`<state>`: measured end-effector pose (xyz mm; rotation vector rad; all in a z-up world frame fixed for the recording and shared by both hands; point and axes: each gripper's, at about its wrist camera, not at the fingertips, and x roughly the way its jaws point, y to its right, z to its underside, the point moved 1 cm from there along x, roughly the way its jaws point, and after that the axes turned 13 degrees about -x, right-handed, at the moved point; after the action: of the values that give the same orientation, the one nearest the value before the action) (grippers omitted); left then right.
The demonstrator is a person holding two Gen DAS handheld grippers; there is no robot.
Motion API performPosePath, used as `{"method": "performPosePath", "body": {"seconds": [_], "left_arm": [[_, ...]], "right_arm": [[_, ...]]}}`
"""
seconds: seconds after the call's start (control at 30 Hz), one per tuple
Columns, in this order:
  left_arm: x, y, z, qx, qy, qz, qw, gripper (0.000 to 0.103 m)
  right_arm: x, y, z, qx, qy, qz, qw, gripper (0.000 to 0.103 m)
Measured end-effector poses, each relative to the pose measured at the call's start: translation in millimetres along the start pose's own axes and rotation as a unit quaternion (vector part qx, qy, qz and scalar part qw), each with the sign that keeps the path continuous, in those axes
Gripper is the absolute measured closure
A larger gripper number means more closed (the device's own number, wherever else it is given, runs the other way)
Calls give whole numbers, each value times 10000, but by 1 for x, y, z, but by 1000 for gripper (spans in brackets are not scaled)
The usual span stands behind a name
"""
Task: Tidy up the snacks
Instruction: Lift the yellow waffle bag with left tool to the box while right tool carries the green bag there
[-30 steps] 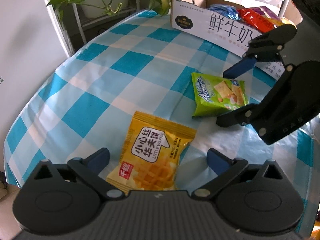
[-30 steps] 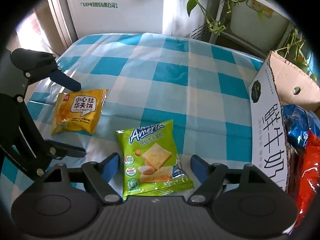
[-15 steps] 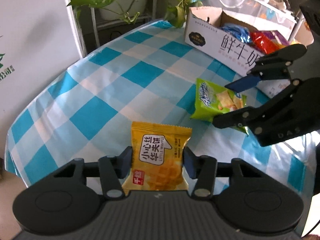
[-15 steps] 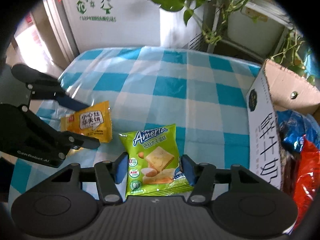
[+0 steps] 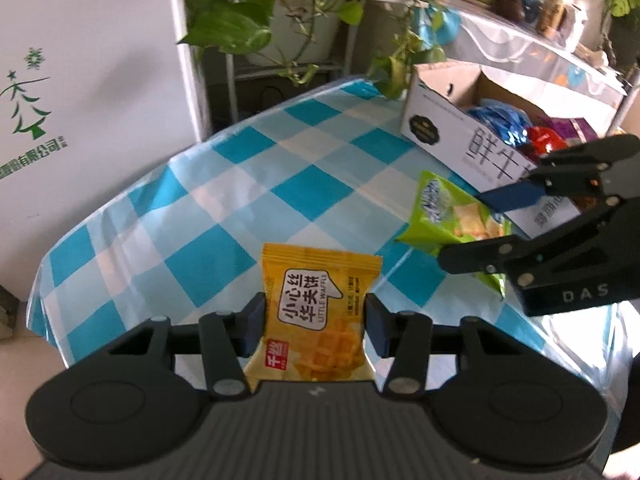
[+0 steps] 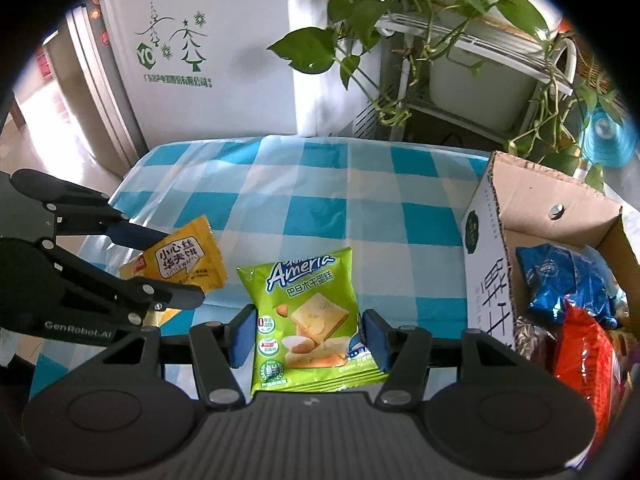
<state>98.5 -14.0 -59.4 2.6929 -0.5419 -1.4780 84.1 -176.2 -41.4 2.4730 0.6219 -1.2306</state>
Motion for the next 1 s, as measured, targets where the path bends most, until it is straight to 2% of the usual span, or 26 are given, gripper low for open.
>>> {"method": "performPosePath", "body": {"seconds": [0.53,0.83,1.0], "left_arm": [[-13,4,-17,-543,417,-128,9976,53],[-24,6,-27,-1016,676,4,9925,53],[-32,10,-34,-1166,911,-54,9890,53]], "right_arm": [[-28,27,-11,408,455,286,9977,40],[-45,39,-12,591,684,371,9952,40],[-57,46,-14,649,854,462,9932,40]]}}
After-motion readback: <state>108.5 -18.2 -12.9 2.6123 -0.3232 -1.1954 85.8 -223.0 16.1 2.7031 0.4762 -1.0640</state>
